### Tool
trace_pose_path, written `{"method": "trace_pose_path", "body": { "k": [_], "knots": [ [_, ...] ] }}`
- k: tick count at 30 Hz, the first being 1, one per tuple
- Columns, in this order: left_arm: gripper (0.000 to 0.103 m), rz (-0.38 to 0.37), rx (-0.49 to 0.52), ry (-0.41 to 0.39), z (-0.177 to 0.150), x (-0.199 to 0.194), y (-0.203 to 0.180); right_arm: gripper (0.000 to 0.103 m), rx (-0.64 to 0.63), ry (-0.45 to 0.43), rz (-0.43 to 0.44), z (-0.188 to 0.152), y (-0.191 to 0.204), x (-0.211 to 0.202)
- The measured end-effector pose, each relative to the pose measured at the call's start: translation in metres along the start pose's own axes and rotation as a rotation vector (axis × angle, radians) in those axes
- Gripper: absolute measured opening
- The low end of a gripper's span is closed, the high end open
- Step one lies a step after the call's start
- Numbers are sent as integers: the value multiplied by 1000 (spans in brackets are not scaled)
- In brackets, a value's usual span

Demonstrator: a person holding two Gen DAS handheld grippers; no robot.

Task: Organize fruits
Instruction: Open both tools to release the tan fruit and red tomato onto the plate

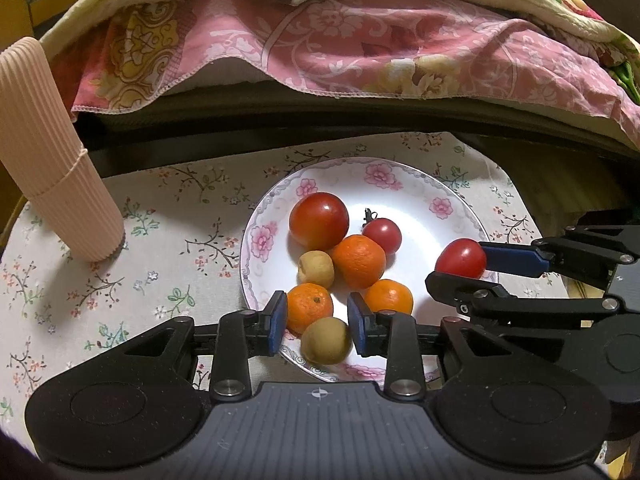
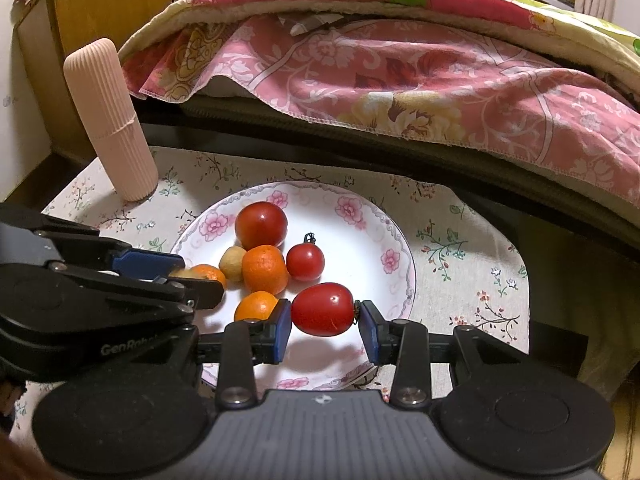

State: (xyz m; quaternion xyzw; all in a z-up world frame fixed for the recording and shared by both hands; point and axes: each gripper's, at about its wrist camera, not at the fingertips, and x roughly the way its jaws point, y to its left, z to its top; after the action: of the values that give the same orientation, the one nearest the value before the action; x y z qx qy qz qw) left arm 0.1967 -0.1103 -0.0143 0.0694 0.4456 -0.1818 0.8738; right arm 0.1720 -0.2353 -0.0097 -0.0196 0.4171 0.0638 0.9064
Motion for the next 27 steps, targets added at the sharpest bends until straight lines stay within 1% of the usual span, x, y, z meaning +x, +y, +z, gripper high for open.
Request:
{"method": "trace_pose_path", "body": {
  "k": [10,16,27],
  "knots": [
    [51,12,-13,-14,1,-3,3,38,11,-11,3,0,0,-2],
    [59,19,-22,-25,3,-7,8,38,21,-24,11,3,0,-6],
    [69,25,-28,-40,4,-18,16,39,27,-53,29,3,0,-12]
  ]
}}
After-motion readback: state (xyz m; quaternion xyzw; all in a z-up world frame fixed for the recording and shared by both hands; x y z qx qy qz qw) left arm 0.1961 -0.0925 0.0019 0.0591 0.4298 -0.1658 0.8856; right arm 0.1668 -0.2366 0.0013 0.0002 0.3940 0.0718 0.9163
